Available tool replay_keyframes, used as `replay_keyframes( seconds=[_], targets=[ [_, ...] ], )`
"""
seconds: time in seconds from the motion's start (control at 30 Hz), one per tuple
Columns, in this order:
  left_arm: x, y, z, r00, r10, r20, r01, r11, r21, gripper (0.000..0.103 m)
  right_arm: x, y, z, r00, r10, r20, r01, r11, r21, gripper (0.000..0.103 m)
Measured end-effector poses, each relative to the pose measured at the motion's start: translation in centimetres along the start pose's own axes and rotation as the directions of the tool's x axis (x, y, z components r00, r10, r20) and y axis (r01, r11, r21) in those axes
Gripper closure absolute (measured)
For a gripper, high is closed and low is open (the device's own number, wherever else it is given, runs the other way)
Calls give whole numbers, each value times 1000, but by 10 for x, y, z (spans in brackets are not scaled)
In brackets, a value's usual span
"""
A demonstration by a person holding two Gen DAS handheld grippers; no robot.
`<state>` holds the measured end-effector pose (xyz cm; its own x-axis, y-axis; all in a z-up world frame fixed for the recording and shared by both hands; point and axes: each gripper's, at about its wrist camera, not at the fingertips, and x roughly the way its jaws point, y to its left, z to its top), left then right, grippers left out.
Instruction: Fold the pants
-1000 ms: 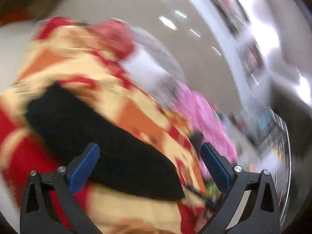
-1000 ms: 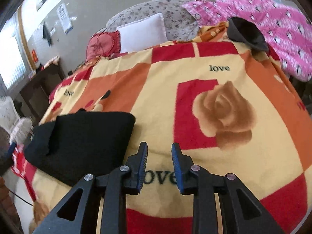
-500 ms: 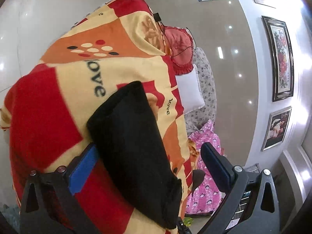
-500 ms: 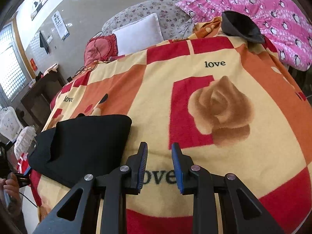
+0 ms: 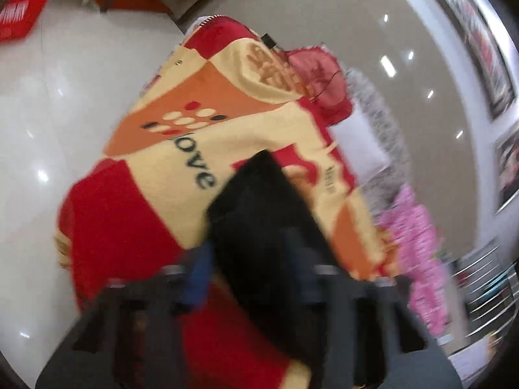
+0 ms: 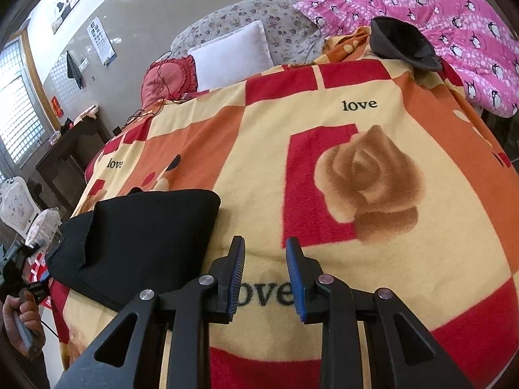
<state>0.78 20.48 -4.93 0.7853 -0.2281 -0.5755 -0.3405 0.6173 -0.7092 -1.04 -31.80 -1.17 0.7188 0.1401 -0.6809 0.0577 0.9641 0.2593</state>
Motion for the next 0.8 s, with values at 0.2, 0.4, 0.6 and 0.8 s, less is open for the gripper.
replay_keyframes(
  seconds=[0.2, 0.4, 0.6, 0.8],
  targets=[
    [-20, -32, -20, 990, 31, 139, -64, 968, 242, 92, 0, 0, 0, 1000, -1, 1, 1, 1000, 4, 74],
    [-35, -99, -35, 980, -152, 128, 72, 873, 483, 93, 0, 0, 0, 1000, -2, 0, 2, 1000, 0, 74],
    [-24, -161, -76, 947, -312, -81, 300, 763, 572, 93, -1, -1, 0, 1000, 6, 4, -6, 1000, 10, 74],
    [-16, -208, -125, 893, -394, -218, 440, 664, 604, 93, -1, -4, 0, 1000, 12, 2, -12, 1000, 13, 74]
  ],
)
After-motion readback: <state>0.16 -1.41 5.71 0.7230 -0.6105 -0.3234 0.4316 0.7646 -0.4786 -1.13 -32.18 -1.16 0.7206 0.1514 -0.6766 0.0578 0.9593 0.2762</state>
